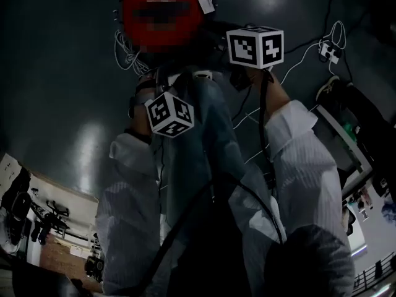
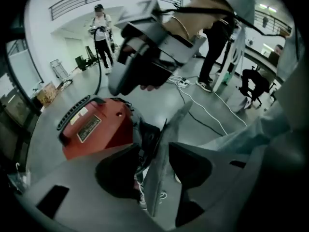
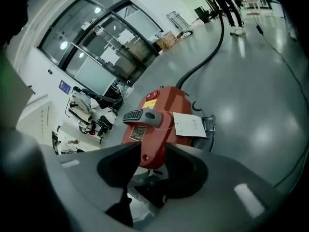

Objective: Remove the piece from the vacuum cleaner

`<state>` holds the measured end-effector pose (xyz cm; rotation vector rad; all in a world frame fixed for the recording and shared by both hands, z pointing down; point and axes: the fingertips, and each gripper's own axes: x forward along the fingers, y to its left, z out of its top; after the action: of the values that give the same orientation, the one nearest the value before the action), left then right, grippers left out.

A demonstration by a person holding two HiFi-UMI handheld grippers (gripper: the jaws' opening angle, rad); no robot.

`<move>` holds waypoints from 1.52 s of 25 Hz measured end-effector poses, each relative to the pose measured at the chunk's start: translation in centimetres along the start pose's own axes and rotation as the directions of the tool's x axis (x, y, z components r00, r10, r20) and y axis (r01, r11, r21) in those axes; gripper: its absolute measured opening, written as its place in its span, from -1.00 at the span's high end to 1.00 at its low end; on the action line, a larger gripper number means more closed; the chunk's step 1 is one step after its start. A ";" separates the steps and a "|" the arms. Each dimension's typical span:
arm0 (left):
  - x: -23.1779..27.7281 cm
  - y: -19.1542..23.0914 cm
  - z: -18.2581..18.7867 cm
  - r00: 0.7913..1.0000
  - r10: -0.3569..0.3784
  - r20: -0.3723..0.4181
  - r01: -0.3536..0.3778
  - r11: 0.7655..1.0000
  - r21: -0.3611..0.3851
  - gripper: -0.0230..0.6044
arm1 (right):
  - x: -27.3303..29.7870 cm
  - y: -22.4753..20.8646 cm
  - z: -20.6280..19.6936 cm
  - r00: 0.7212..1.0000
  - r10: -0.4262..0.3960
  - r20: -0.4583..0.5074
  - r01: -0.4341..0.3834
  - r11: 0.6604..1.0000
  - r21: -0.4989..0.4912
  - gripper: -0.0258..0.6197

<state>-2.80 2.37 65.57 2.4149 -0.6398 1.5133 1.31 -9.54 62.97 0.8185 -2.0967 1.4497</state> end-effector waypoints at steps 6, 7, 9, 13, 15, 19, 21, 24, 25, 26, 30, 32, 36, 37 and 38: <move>4.0 -2.3 -2.3 0.994 -0.015 -0.108 0.041 0.968 0.247 0.31 | 2.9 -1.0 -1.4 0.996 -0.011 -0.089 0.013 1.000 0.029 0.52; 4.5 -2.3 -2.4 0.993 -0.001 -0.118 0.033 0.963 0.266 0.31 | 3.1 -1.1 -1.6 0.995 -0.025 -0.096 0.027 0.999 0.017 0.52; 5.1 -2.3 -2.6 0.989 0.025 -0.147 0.022 0.950 0.313 0.31 | 3.2 -1.5 -1.6 0.995 -0.038 -0.097 0.040 0.999 0.016 0.52; 5.4 -3.1 -3.1 0.981 0.010 -0.193 0.052 0.947 0.317 0.57 | 3.1 -1.6 -1.5 0.996 -0.036 -0.081 0.039 0.999 0.033 0.52; 5.3 -3.5 -3.2 0.982 -0.010 -0.189 0.061 0.961 0.270 0.75 | 3.1 -1.6 -1.5 0.996 -0.045 -0.078 0.048 0.998 0.028 0.52; 5.0 -3.8 -3.3 0.983 -0.027 -0.184 0.067 0.974 0.217 0.81 | 3.3 -1.5 -1.5 0.994 -0.064 -0.087 0.066 0.998 0.012 0.52; 4.9 -4.1 -3.3 0.984 -0.028 -0.178 0.067 0.974 0.218 0.83 | 3.3 -1.5 -1.4 0.992 -0.081 -0.092 0.080 0.997 -0.008 0.51; 4.8 -4.7 -3.3 0.985 -0.025 -0.173 0.060 0.977 0.204 0.83 | 3.3 -1.6 -1.4 0.991 -0.096 -0.095 0.096 0.995 -0.004 0.51; 4.7 -4.9 -3.4 0.984 -0.025 -0.174 0.059 0.979 0.194 0.83 | 3.3 -1.6 -1.4 0.991 -0.097 -0.096 0.098 0.995 0.001 0.50; 4.7 -5.2 -3.4 0.984 -0.025 -0.176 0.058 0.981 0.185 0.83 | 3.2 -1.6 -1.4 0.990 -0.100 -0.097 0.100 0.995 0.004 0.50; 4.6 -5.6 -3.5 0.984 -0.029 -0.178 0.060 0.984 0.170 0.83 | 3.2 -1.5 -1.3 0.987 -0.120 -0.106 0.119 0.993 -0.020 0.50; 4.4 -7.5 -3.7 0.970 -0.127 -0.208 0.162 0.973 0.162 0.82 | 3.2 -1.6 -1.2 0.987 -0.120 -0.105 0.118 0.993 -0.019 0.50; 3.5 -14.2 -5.7 0.912 -0.318 -0.259 0.357 0.927 0.118 0.85 | 3.2 -1.5 -1.2 0.990 -0.113 -0.090 0.112 0.994 -0.020 0.54; 3.4 -14.4 -5.9 0.921 -0.304 -0.245 0.337 0.936 0.103 0.85 | 3.2 -1.4 -1.3 0.990 -0.113 -0.088 0.111 0.993 -0.029 0.54; 3.3 -13.9 -5.8 0.933 -0.281 -0.226 0.307 0.948 0.088 0.85 | 3.2 -1.3 -1.2 0.990 -0.111 -0.083 0.108 0.994 -0.036 0.55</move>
<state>0.38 16.20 71.71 2.2623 -0.1360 1.6840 -0.07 -9.41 66.39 0.8309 -1.9754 1.3663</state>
